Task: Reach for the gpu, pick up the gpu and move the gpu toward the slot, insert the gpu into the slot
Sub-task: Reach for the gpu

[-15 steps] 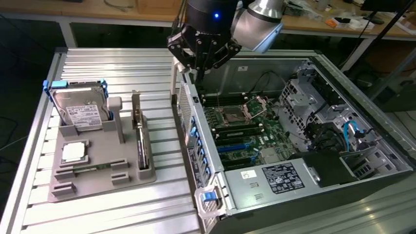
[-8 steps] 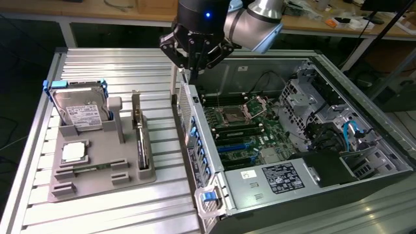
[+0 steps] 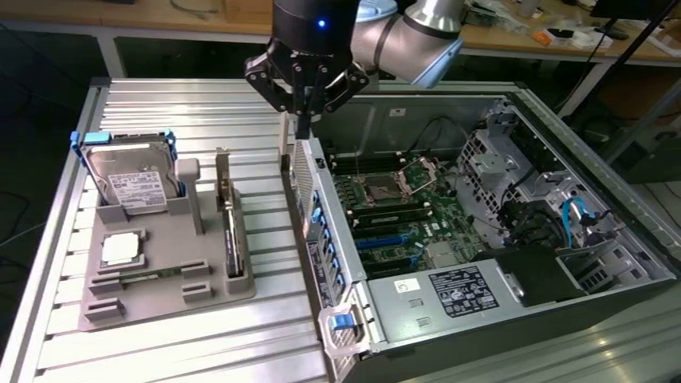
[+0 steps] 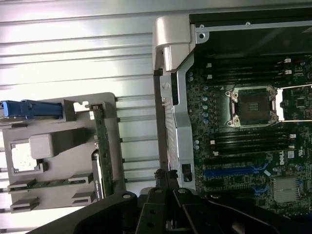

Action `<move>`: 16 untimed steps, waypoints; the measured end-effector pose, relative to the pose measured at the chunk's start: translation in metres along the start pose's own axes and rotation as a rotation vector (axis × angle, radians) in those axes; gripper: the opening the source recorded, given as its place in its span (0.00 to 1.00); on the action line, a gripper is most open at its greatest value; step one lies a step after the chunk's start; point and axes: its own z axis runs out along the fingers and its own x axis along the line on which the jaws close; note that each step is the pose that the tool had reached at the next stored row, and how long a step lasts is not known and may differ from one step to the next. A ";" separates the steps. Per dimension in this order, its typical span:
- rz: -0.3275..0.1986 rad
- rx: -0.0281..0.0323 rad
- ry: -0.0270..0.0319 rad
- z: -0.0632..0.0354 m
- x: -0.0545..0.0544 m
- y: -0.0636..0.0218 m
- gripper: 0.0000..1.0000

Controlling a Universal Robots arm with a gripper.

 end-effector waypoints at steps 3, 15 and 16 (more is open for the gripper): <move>0.000 0.0001 0.0000 -0.0002 0.007 -0.0005 0.11; 0.000 0.0000 0.0001 -0.0010 0.036 -0.0028 0.11; 0.000 0.0000 0.0000 -0.0011 0.039 -0.0030 0.11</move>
